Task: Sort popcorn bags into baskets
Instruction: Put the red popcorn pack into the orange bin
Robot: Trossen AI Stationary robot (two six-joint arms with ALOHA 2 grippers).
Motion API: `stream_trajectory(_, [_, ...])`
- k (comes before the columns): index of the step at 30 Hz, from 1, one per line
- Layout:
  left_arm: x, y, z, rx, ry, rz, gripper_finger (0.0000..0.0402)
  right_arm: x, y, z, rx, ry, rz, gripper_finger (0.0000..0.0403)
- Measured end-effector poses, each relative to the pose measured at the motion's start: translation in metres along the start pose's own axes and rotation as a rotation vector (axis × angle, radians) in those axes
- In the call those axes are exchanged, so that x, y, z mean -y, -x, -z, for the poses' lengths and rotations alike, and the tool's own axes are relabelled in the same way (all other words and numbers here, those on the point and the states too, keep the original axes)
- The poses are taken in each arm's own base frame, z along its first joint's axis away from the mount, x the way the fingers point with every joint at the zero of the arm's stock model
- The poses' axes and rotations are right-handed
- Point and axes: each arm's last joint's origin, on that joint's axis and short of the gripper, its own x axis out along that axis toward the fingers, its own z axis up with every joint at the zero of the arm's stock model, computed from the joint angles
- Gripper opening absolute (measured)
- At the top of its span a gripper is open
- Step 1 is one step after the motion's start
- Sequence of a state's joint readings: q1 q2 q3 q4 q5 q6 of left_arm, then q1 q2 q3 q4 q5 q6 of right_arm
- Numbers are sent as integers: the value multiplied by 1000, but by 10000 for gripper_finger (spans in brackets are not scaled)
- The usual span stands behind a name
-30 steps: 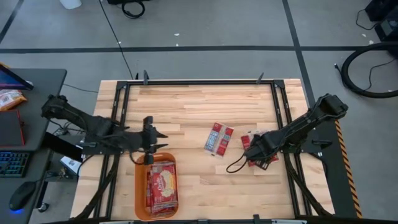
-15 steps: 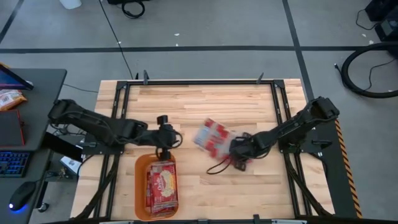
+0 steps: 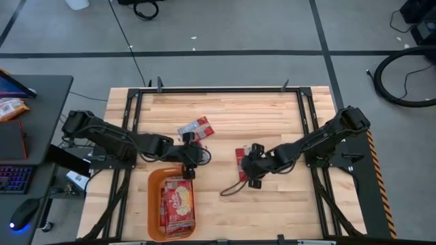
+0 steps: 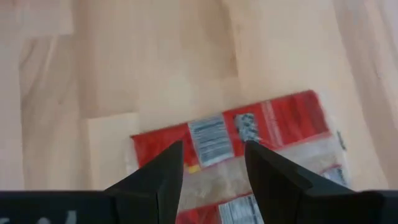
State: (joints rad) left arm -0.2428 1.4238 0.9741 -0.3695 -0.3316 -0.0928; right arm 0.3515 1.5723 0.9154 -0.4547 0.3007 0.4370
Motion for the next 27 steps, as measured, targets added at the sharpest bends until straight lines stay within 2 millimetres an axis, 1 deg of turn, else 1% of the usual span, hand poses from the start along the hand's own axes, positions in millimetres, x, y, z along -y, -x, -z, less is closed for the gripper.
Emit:
stream_trajectory(2, [0,-2,2,-17,17,0,144,-9,-5,3,2,39,-7,177])
stream_trajectory(5, [-5,-5,1,-23,86,0,143,-18,-14,10,-14,76,21,177])
stream_trajectory(9, [-17,-11,-2,-33,148,-8,135,-18,-18,12,-25,50,53,177])
stream_trajectory(13, [-26,-20,-16,-95,169,-11,120,-12,-8,16,-57,39,110,177])
stream_trajectory(18, [-33,-49,-29,-247,168,-35,118,-6,10,20,-39,11,198,177])
stream_trajectory(21, [-35,-69,-29,-354,161,-28,136,-9,18,22,-13,12,210,178])
stream_trajectory(23, [-35,-82,-27,-422,163,-27,157,-12,22,24,3,28,219,178])
stream_trajectory(27, [-42,-100,-18,-568,193,-53,203,-22,27,29,41,65,218,178])
